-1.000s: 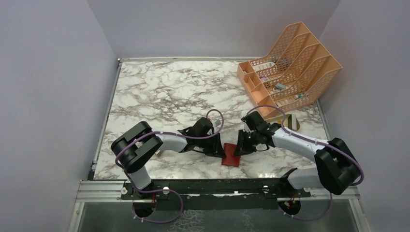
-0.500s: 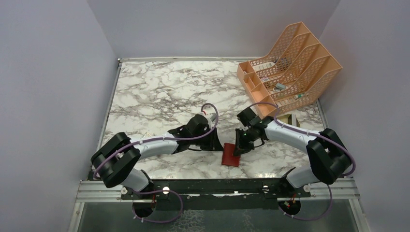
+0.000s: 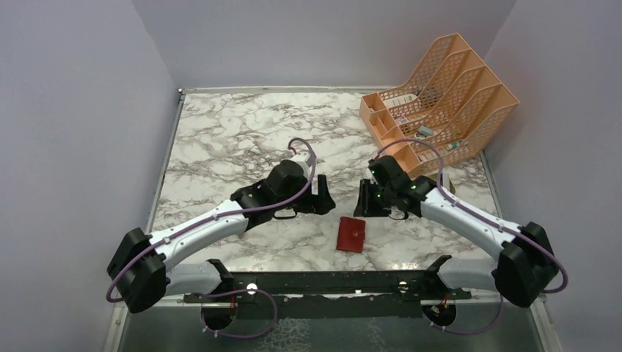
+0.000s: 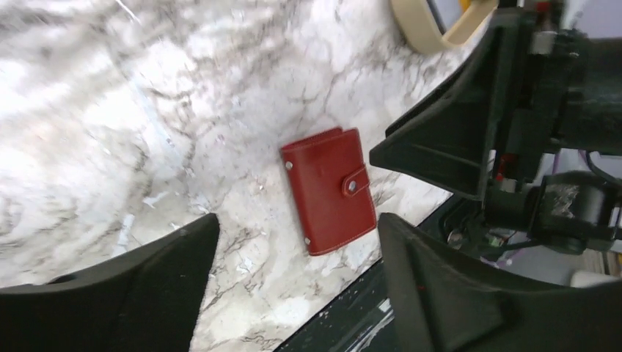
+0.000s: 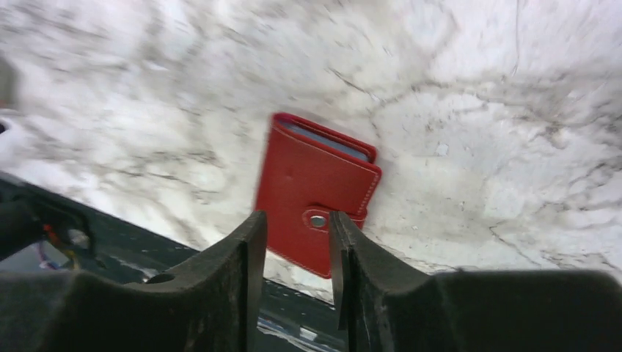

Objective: Put the credit cards into the card holder
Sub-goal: Close the card holder at the center of the board, then reset both arms

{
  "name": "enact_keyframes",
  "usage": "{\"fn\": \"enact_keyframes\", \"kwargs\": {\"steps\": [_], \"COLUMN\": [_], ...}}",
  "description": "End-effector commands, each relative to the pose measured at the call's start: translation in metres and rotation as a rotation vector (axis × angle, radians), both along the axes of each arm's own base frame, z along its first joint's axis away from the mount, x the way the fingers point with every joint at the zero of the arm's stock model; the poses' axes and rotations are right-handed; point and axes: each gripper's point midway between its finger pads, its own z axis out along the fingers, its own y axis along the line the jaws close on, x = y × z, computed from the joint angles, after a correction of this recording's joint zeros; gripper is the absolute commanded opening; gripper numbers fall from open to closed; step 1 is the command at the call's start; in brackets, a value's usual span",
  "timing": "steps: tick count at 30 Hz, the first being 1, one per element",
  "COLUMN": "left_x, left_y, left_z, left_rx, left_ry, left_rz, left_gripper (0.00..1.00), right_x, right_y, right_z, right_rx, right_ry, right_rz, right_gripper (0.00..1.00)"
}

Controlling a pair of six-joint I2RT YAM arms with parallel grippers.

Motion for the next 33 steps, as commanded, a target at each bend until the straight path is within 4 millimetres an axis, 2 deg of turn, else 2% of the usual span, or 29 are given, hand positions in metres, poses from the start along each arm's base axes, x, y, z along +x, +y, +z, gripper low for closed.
{"fn": "enact_keyframes", "kwargs": {"steps": [1,4,8,12,16,19,27,33], "left_x": [0.019,0.022,0.021,0.019,0.017,0.012,0.002,0.001], "left_y": [0.023,0.033,0.047,0.062,0.080,0.086,0.092,0.091], "left_z": [0.048,0.073,0.112,0.151,0.172,0.172,0.124,0.113], "left_rx": [0.049,0.064,0.045,-0.027,-0.073,-0.096,-0.108,-0.114], "left_ry": [-0.149,-0.205,-0.270,-0.353,-0.410,-0.415,-0.342,-0.325], "left_rz": [0.078,0.096,0.128,0.187,0.255,0.266,0.291,0.291], "left_gripper": [0.96,0.99,0.99,0.99,0.99,0.99,0.99,0.99], "right_x": [0.033,0.037,0.037,0.032,0.023,0.015,0.006,0.004], "right_y": [0.002,-0.005,-0.020,-0.038,-0.046,-0.048,-0.045,-0.045], "right_z": [0.069,0.104,0.148,0.185,0.207,0.210,0.192,0.189], "right_rx": [0.077,0.115,0.151,0.182,0.257,0.317,0.367,0.375], "right_ry": [-0.258,-0.374,-0.508,-0.632,-0.718,-0.744,-0.701,-0.704], "right_rz": [-0.033,-0.057,-0.100,-0.141,-0.160,-0.170,-0.180,-0.174], "right_gripper": [0.42,0.69,0.89,0.92,0.93,0.95,0.96,0.97]}}
